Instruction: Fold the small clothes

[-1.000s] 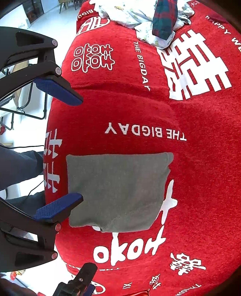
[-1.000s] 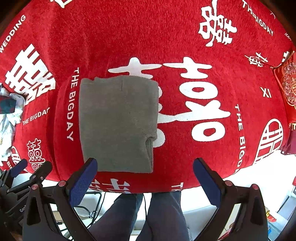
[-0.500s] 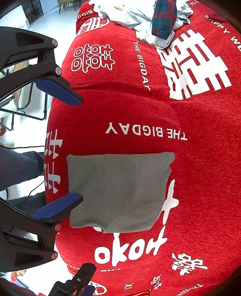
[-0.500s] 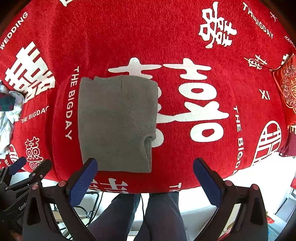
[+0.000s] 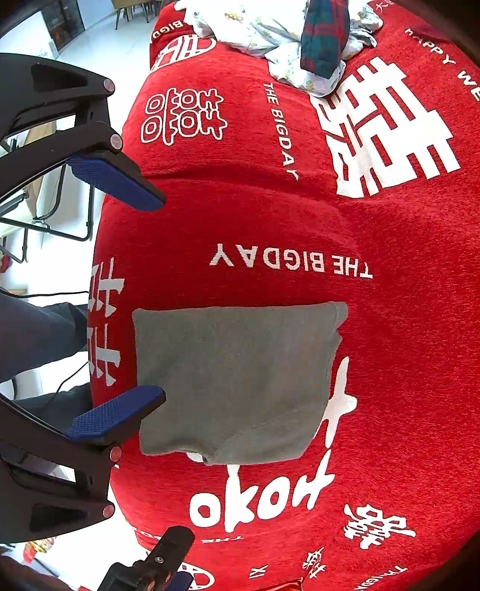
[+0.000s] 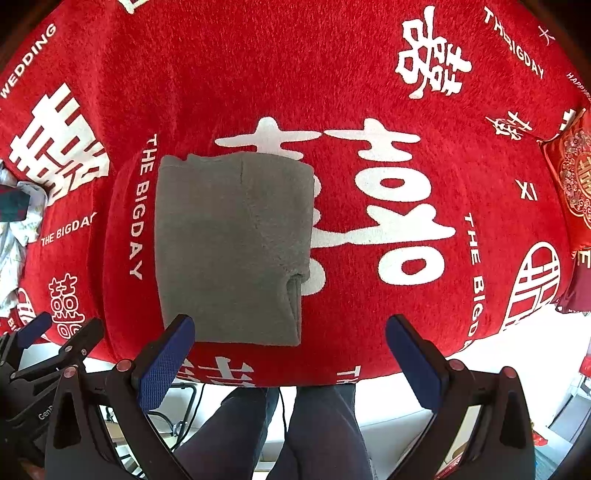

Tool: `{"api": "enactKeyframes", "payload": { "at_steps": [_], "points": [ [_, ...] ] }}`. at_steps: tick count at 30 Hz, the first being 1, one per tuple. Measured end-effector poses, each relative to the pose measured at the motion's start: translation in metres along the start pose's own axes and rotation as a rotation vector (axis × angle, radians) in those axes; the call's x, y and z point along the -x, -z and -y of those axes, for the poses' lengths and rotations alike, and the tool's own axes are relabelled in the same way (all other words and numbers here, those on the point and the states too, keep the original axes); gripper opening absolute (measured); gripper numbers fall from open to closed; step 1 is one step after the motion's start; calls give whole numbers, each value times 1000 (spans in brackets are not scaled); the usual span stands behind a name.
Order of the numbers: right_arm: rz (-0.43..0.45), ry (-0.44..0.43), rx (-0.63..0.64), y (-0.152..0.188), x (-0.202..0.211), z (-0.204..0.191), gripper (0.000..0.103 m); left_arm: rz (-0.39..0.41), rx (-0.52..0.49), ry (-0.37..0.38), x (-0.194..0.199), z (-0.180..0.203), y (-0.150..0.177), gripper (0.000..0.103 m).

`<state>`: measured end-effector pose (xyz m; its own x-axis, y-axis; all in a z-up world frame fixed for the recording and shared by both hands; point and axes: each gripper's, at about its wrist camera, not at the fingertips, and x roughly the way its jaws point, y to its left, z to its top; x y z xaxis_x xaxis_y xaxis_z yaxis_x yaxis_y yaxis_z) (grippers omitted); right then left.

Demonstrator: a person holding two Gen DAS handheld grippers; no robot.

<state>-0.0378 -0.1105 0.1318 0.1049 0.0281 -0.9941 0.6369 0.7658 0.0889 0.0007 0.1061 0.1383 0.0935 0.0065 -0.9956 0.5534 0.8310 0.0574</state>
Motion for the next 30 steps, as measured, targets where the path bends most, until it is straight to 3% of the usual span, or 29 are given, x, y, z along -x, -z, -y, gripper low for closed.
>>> {"api": "enactKeyframes", "payload": {
  "at_steps": [30],
  "points": [
    [0, 3, 1, 1, -1, 0, 103, -3, -5, -1, -2, -1, 0, 96]
  ]
}}
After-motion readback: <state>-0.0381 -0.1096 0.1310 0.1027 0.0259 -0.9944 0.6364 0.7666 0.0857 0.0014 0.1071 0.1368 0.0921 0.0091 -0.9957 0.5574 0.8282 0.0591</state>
